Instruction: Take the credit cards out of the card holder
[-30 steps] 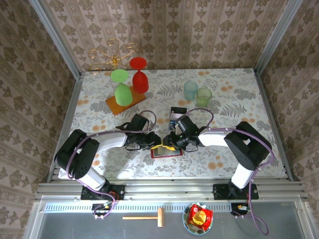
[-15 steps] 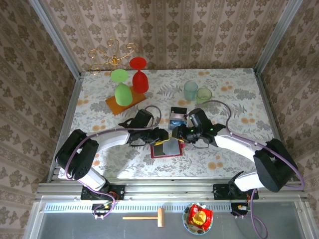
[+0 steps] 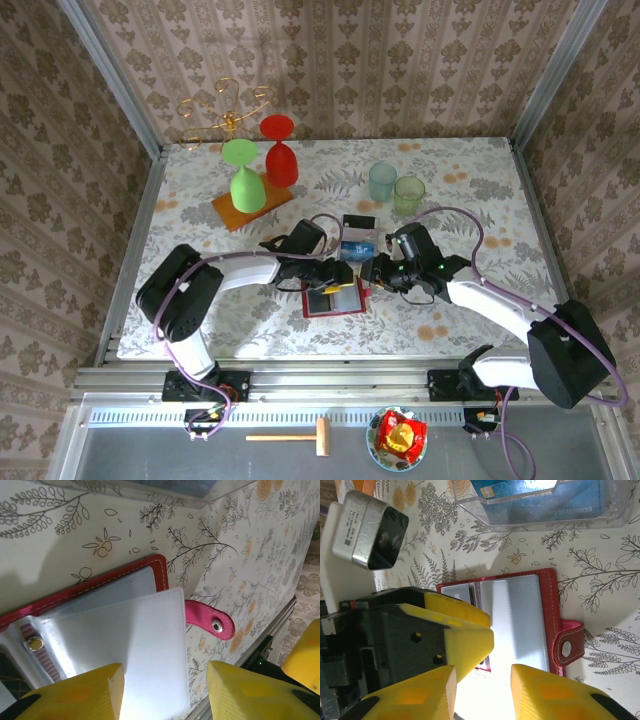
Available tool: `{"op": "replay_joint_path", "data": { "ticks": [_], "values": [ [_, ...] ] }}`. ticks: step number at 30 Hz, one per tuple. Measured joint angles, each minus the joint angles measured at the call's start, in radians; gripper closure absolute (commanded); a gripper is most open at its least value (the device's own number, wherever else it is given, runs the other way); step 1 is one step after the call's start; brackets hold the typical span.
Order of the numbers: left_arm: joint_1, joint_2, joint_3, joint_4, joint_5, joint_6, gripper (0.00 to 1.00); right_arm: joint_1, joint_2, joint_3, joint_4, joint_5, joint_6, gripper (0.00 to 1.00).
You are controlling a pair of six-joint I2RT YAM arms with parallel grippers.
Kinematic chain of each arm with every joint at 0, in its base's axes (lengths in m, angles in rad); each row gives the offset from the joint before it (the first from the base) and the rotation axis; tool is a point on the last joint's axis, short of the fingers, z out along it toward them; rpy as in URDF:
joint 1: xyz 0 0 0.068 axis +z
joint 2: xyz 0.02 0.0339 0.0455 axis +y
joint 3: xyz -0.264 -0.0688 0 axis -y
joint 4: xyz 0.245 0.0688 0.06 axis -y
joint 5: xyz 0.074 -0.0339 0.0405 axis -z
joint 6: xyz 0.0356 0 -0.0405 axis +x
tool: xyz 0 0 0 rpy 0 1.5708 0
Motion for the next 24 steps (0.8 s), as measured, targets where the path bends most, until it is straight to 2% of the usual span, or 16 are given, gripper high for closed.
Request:
{"op": "replay_joint_path", "data": {
  "ticks": [12, 24],
  "values": [
    [-0.004, 0.001, -0.001, 0.02, 0.002, 0.0, 0.54, 0.0, 0.024, -0.01, 0.039, -0.017, 0.018, 0.71],
    [0.049, -0.162, -0.121, -0.005, -0.054, 0.004, 0.58, 0.057, 0.188, 0.045, 0.084, -0.053, 0.028, 0.75]
  ]
}}
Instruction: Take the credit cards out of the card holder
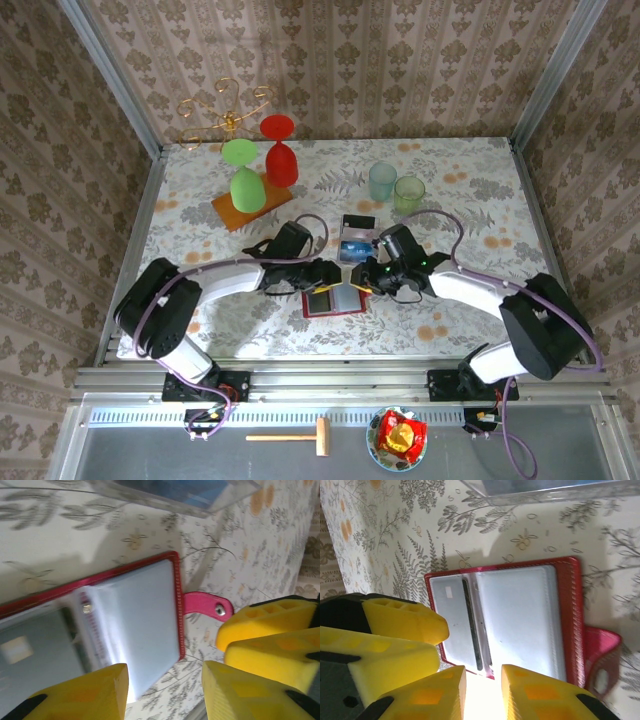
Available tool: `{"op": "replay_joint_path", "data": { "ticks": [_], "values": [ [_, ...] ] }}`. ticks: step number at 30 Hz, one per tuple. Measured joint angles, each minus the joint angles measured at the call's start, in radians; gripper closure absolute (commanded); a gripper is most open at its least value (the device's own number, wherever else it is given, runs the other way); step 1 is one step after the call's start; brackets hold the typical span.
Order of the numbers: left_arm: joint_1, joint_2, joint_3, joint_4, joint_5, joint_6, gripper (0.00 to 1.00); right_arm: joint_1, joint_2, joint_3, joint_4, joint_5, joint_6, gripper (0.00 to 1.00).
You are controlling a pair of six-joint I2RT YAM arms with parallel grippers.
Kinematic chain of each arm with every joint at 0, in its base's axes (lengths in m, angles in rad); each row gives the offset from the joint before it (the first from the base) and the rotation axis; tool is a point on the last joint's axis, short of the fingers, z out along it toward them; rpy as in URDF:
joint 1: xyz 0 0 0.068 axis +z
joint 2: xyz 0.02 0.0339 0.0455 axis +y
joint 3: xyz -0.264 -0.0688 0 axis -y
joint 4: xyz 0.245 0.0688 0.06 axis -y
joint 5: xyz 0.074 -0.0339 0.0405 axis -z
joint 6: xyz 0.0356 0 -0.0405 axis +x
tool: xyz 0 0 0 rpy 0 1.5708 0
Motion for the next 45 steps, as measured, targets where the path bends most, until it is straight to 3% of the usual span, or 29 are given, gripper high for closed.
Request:
{"op": "replay_joint_path", "data": {
  "ticks": [12, 32, 45],
  "values": [
    [0.079, -0.115, -0.09, -0.161, -0.089, 0.064, 0.59, 0.087, 0.184, 0.135, 0.03, -0.009, 0.019, 0.77],
    [0.137, -0.038, -0.122, -0.093, -0.019, 0.084, 0.72, 0.122, 0.288, 0.179, 0.052, -0.016, 0.045, 0.81],
    [0.137, -0.026, -0.122, -0.087, -0.007, 0.087, 0.73, 0.131, 0.335, 0.206, 0.042, -0.017, 0.039, 0.79]
  ]
}}
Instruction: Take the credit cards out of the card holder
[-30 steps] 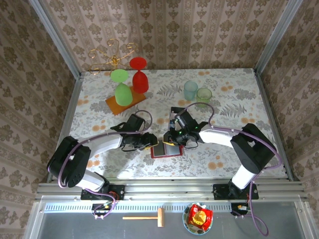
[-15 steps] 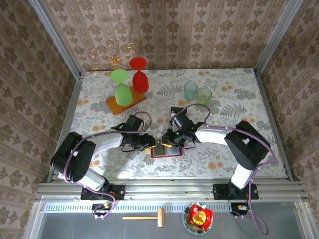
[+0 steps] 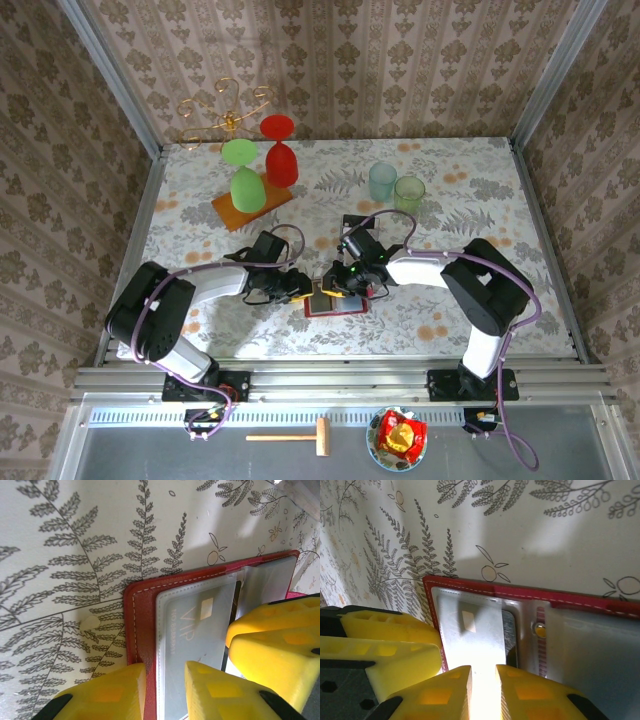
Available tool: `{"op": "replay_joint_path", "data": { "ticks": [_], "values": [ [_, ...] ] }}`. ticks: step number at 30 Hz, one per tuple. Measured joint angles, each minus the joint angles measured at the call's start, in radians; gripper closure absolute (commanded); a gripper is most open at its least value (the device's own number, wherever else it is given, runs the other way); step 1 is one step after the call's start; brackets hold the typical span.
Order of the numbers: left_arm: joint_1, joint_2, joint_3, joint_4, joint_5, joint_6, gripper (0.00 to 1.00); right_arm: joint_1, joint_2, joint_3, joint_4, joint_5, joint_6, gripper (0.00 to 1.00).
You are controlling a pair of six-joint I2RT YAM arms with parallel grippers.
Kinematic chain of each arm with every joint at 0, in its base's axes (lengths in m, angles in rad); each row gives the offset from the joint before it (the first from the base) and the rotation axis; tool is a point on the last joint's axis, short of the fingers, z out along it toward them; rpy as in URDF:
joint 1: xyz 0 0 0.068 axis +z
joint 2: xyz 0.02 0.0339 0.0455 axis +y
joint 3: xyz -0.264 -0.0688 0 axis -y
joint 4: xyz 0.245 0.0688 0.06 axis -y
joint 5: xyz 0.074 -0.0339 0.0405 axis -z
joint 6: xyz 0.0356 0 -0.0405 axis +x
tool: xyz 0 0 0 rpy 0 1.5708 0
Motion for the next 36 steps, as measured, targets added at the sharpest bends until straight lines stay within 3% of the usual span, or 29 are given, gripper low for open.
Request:
{"op": "replay_joint_path", "data": {
  "ticks": [36],
  "values": [
    [0.006, -0.023, 0.001, -0.019, 0.014, 0.01, 0.74, 0.01, -0.047, 0.058, -0.167, 0.097, -0.098, 0.76]
  ]
}}
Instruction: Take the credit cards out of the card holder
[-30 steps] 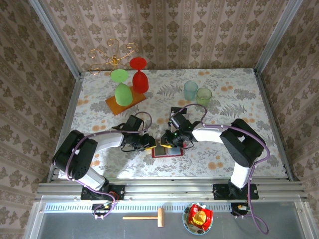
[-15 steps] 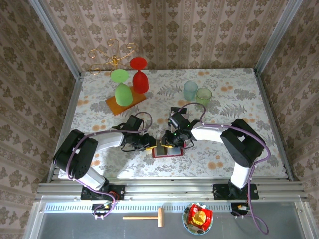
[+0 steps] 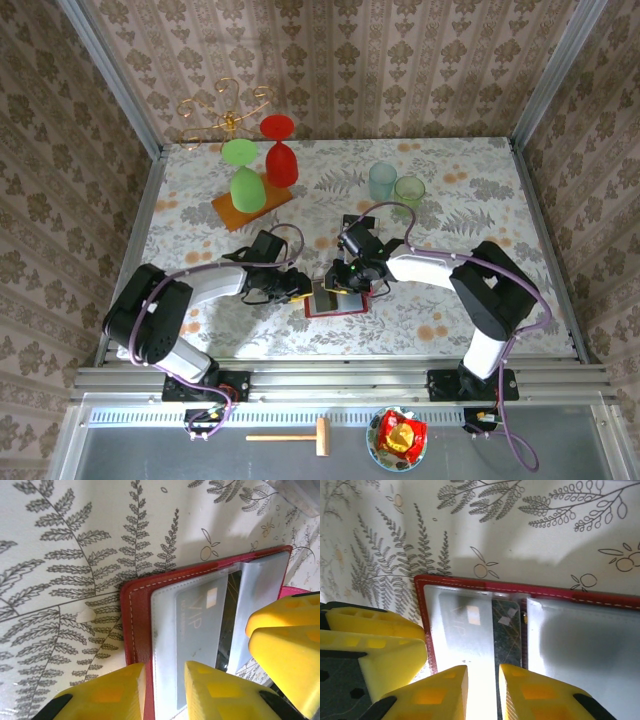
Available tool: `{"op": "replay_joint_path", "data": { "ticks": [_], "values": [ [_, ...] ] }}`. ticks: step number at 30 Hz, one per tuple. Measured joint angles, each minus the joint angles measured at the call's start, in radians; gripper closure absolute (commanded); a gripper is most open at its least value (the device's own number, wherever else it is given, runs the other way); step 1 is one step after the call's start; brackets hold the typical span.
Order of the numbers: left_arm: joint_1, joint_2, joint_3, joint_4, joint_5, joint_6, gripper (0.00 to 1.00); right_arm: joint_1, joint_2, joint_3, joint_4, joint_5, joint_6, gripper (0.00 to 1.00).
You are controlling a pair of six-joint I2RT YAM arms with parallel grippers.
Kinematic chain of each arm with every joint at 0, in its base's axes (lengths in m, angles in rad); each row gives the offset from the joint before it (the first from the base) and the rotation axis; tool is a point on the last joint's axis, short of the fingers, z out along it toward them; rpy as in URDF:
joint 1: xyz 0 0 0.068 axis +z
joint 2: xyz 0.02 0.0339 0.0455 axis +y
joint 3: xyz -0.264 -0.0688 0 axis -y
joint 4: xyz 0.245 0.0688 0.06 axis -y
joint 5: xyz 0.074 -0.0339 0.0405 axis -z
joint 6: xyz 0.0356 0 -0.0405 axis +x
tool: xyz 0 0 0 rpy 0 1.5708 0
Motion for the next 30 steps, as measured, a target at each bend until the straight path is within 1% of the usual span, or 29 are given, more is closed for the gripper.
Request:
{"op": "replay_joint_path", "data": {
  "ticks": [3, 9, 13, 20, 30],
  "values": [
    [0.0, -0.011, 0.002, -0.007, 0.0, 0.0, 0.76, 0.0, -0.009, 0.0, -0.001, 0.001, -0.001, 0.76],
    [-0.008, -0.013, 0.023, -0.014, 0.001, 0.0, 0.86, 0.0, -0.01, 0.0, -0.008, 0.004, -0.003, 0.76],
    [-0.022, -0.011, 0.032, -0.006, 0.009, -0.002, 0.89, 0.0, -0.01, 0.0, -0.011, 0.004, -0.003, 0.76],
    [-0.027, 0.04, 0.032, 0.017, 0.017, -0.003, 0.89, 0.0, -0.008, 0.0, -0.015, 0.007, -0.008, 0.76],
    [-0.027, 0.07, 0.032, 0.021, 0.017, -0.003, 0.89, 0.0, 0.013, 0.0, -0.041, 0.022, -0.027, 0.75]
  ]
}}
